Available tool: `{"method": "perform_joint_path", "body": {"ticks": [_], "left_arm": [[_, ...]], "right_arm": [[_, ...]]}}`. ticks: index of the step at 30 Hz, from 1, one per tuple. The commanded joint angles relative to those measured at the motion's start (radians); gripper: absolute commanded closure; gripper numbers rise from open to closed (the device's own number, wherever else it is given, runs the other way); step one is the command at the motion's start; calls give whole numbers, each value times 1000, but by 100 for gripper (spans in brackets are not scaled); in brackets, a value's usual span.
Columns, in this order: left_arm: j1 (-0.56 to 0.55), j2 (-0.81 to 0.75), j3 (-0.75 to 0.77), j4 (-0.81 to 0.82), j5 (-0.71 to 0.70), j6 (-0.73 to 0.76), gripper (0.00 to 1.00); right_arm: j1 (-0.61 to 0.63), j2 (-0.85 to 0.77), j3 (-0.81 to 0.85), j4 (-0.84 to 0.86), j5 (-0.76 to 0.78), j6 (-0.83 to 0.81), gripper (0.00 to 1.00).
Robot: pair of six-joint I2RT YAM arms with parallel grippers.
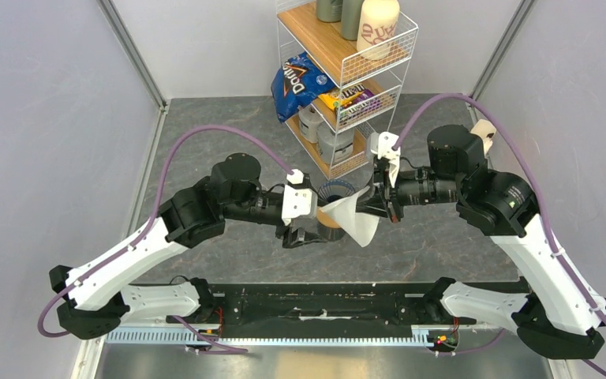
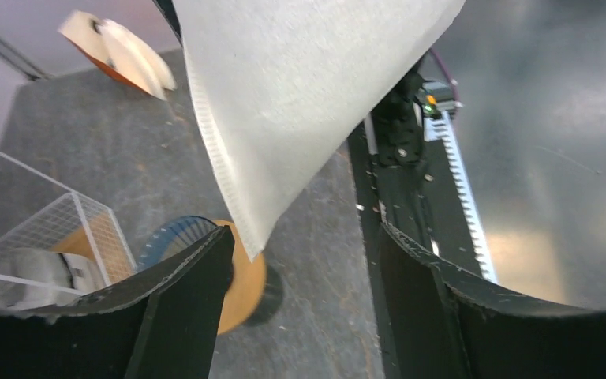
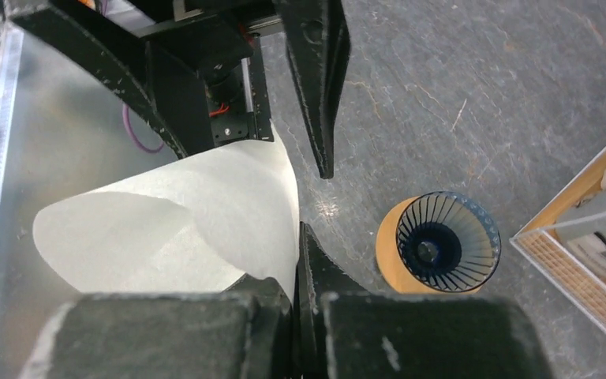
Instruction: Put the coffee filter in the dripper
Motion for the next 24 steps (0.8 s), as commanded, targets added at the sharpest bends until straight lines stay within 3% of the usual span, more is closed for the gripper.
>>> {"method": "perform_joint_path", "body": {"ticks": [1,6,11,16,24], "left_arm": [[-3,17,74,-144,100,8,21],[-3,69,148,-202,125,-33,16],[-3,124,212,-209,198,-148,18],[-2,149,234,-224,250,-170,20],[-3,183,233,-229,253,-195,37]], "right_arm": [[-3,-6,50,-64,-125,-196,100],[1,29,99,-180,-162,-353,100],[27,58,129,-221,-131,-430,100],[68,70,142,-237,-61,-467,100],[104,68,149,-222,-27,-499,100]]}}
